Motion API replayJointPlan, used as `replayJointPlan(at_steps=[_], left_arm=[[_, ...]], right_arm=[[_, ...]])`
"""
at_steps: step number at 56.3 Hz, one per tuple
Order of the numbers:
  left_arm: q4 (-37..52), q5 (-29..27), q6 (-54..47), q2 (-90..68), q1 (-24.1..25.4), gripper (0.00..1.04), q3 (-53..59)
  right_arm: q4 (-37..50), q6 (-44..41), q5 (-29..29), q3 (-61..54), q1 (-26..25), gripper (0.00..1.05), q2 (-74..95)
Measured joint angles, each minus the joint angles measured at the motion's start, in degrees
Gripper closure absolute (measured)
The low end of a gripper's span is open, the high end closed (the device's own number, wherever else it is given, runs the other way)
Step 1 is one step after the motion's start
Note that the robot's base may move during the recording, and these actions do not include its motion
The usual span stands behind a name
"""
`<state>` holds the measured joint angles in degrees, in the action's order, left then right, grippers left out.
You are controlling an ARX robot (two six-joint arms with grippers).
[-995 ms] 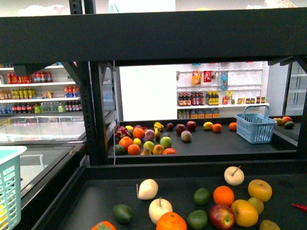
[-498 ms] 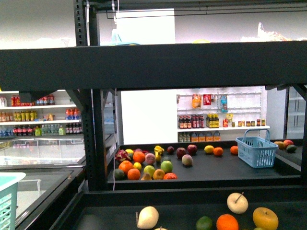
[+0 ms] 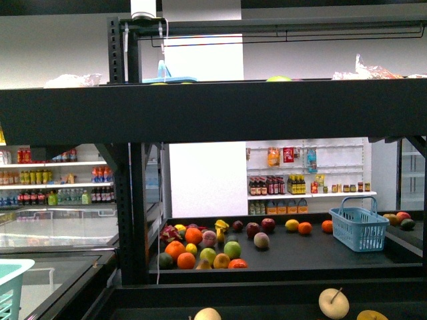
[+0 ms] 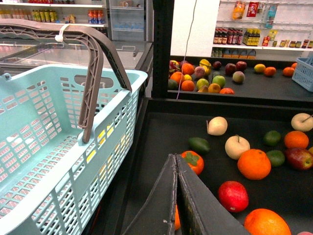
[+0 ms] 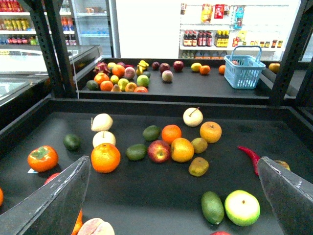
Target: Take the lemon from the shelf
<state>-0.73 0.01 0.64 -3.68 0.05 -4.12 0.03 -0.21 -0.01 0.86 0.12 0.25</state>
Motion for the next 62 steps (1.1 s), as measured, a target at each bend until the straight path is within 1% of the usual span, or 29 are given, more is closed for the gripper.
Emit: replayJointPlan(at_steps=[11,12,28,32,36,37,40,41,46,47,50,51,55,58,62], left_arm=[[0.1,0.0,0.0,0.9,0.0,1.02,1.0],[0.4,0.0,0.0,3.1,0.0,1.02,3.4],[0.5,0.0,0.0,3.4,0.0,1.02,3.4],[0.5,0.0,0.0,3.4,0.0,0.91,3.4],[0.5,0.0,0.0,3.4,0.0,0.77,3.4],[0.5,0.0,0.0,3.4,0.0,0.75,3.4],[0.5,0.0,0.0,3.4,0.0,0.63,3.4],[0.5,0.0,0.0,3.4,0.0,0.61,3.4],[0.5,0.0,0.0,3.4,0.0,0.43,3.4],[0.5,0.0,0.0,3.4,0.0,0.41,3.4],[0.5,0.0,0.0,3.4,0.0,0.31,3.4],[0.5,0.0,0.0,3.4,0.0,0.29,3.4],[0.5,0.0,0.0,3.4,0.0,0.15,3.4],[0.5,0.0,0.0,3.4,0.0,0.07,3.4],[0.5,0.0,-0.1,3.4,0.0,0.08,3.4]], right_arm=[[0.0,0.0,0.0,0.0,0.0,0.02,0.0],[0.0,0.0,0.0,0.0,0.0,0.02,0.0],[0.0,0.0,0.0,0.0,0.0,0.02,0.0],[0.0,0.0,0.0,0.0,0.0,0.02,0.0],[0.0,0.0,0.0,0.0,0.0,0.02,0.0],[0.0,0.0,0.0,0.0,0.0,0.02,0.0],[0.0,0.0,0.0,0.0,0.0,0.02,0.0],[0.0,0.0,0.0,0.0,0.0,0.02,0.0],[0.0,0.0,0.0,0.0,0.0,0.02,0.0],[0.0,0.0,0.0,0.0,0.0,0.02,0.0],[0.0,0.0,0.0,0.0,0.0,0.02,0.0],[0.0,0.0,0.0,0.0,0.0,0.02,0.0],[0.0,0.0,0.0,0.0,0.0,0.02,0.0],[0.0,0.0,0.0,0.0,0.0,0.02,0.0],[0.0,0.0,0.0,0.0,0.0,0.02,0.0]])
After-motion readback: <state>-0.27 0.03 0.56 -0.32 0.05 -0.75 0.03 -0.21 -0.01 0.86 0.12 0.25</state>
